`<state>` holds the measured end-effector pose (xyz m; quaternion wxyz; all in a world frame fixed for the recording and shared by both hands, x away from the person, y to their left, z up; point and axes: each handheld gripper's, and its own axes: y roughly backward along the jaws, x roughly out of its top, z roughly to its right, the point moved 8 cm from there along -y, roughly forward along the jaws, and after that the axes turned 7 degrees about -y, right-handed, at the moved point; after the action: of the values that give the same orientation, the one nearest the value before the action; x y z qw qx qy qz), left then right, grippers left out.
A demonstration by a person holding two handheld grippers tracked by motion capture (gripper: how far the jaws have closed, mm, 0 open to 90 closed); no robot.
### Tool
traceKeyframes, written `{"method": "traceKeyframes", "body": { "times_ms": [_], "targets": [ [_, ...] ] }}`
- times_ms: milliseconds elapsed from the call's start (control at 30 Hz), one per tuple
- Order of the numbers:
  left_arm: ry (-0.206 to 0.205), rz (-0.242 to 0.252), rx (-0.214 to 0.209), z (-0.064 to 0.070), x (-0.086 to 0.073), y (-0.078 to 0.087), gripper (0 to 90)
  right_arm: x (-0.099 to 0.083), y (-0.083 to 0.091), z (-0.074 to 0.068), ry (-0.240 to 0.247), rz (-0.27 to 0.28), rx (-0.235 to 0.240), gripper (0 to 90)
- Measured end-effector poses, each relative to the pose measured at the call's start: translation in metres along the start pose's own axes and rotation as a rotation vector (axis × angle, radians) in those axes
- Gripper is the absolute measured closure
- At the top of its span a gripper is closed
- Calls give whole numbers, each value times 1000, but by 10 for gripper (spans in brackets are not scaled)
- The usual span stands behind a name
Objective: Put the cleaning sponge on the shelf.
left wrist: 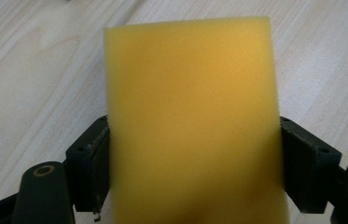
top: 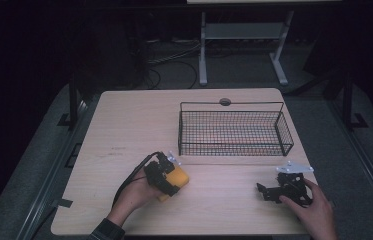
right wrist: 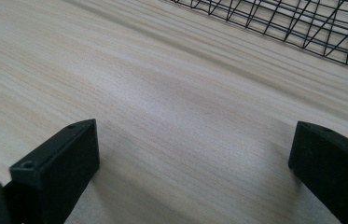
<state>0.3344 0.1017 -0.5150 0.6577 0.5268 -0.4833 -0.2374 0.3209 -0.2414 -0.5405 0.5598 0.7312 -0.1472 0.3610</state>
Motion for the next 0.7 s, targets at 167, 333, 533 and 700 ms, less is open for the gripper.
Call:
{"method": "traceKeyframes", "body": {
  "times_ms": [167,333,533,700],
  "targets": [
    [-4,0,-6,0,0,2,225,0,0,0,0,0,0,12],
    [-11,4,-9,-1,0,5,226,0,0,0,0,0,0,12],
    [-16,19,-17,-1,4,12,226,0,0,0,0,0,0,12],
    [-25,24,-24,-2,9,19,226,0,0,0,0,0,0,12]
  ]
}}
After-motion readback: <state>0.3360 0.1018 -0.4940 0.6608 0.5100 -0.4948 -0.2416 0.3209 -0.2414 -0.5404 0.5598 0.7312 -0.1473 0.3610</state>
